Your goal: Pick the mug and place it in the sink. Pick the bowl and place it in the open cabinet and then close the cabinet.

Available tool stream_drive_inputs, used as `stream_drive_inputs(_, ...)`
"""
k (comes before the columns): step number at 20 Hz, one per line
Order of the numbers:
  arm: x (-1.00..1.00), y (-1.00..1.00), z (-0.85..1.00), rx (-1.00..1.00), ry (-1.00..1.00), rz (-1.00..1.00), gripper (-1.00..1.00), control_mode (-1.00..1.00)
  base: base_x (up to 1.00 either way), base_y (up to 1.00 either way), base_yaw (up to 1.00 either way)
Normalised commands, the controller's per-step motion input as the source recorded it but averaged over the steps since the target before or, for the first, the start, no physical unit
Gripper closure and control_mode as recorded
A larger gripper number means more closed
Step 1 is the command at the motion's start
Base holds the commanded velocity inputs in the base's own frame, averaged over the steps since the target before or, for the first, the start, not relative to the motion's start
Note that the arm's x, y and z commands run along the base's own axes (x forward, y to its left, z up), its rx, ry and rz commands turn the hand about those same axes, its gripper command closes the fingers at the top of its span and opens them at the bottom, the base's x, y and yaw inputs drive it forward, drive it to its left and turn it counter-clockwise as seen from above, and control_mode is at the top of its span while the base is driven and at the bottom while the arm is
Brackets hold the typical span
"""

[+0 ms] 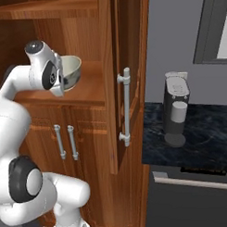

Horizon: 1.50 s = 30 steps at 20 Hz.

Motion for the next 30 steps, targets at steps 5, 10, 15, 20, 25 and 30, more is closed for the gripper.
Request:
stream_drive_inputs(5, 0.38, 0.02, -0.25, 0.02, 0.0, 0.0, 1.0, -1.0, 0.0, 0.0, 0.0)
stream_drive_inputs(10, 0.15, 0.15, -0.31, 0.02, 0.0, 0.0, -1.0, -1.0, 0.0, 0.0, 0.0)
stream_drive_inputs(15, 0.01, 0.0, -0.01, 0.0, 0.0, 0.0, -1.0, -1.0, 0.0, 0.0, 0.0)
stream_drive_inputs(20, -0.25, 0.0, 0.09, 0.0, -0.06, 0.0, -1.0, -1.0, 0.0, 0.0, 0.0)
stream_drive_inputs(25, -0.59, 0.0, 0.13, 0.0, -0.07, 0.0, -1.0, -1.0, 0.0, 0.0, 0.0)
stream_drive_inputs(30, -0.47, -0.05, 0.35, 0.03, -0.03, 0.0, -1.0, -1.0, 0.0, 0.0, 0.0)
